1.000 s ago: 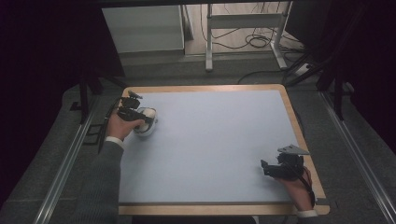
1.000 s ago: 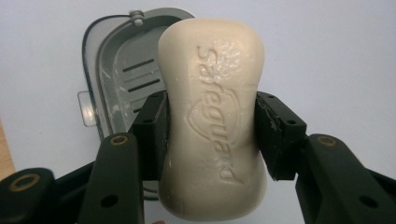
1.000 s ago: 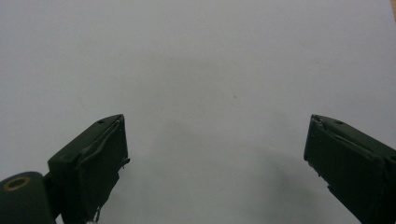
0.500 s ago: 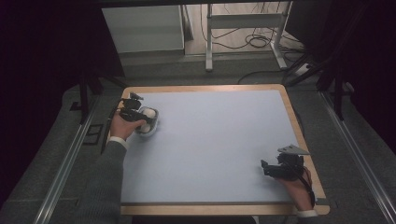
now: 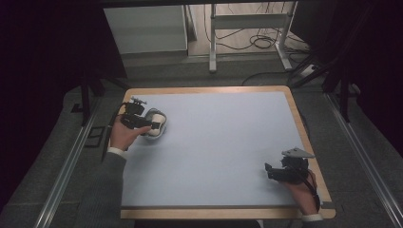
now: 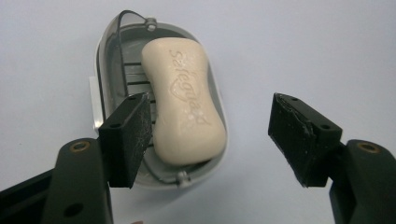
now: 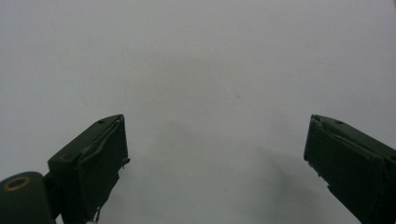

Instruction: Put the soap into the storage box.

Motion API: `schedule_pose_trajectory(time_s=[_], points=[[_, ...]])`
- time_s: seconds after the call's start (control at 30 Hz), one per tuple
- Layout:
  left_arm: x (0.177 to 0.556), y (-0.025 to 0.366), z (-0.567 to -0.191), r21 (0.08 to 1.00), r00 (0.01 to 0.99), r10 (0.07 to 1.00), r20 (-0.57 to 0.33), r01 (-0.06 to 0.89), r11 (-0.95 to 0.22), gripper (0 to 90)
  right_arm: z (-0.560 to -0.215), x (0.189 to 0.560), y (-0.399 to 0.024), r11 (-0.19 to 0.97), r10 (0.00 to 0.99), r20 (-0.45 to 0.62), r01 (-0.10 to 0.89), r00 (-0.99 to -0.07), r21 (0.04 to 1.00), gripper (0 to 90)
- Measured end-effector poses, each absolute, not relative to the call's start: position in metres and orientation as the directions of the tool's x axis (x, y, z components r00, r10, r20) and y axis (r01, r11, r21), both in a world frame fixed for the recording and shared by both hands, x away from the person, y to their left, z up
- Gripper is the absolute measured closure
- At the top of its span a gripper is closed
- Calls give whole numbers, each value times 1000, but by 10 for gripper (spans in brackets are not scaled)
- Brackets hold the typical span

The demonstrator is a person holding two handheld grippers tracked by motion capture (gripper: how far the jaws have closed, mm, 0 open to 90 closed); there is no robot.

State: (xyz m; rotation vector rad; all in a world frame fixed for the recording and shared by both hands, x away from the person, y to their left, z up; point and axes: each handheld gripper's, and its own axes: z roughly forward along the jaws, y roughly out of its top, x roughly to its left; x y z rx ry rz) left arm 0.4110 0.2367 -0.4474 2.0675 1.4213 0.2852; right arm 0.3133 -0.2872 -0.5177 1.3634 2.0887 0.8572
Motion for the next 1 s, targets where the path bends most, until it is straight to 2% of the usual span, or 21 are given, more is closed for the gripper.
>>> schedule_pose_trajectory(time_s=[0.33, 0.67, 1.0], points=[[370, 235, -449, 620, 481, 859, -176, 732, -283, 292, -516, 312, -286, 301, 924, -68, 606, -376, 737, 61], [322, 228, -469, 661, 572, 800, -183, 674, -331, 291, -515, 311, -283, 305, 921, -72, 594, -382, 744, 61], [293, 231, -499, 657, 557, 804, -206, 688, -308, 285, -514, 310, -283, 307, 920, -75, 585, -386, 751, 61]])
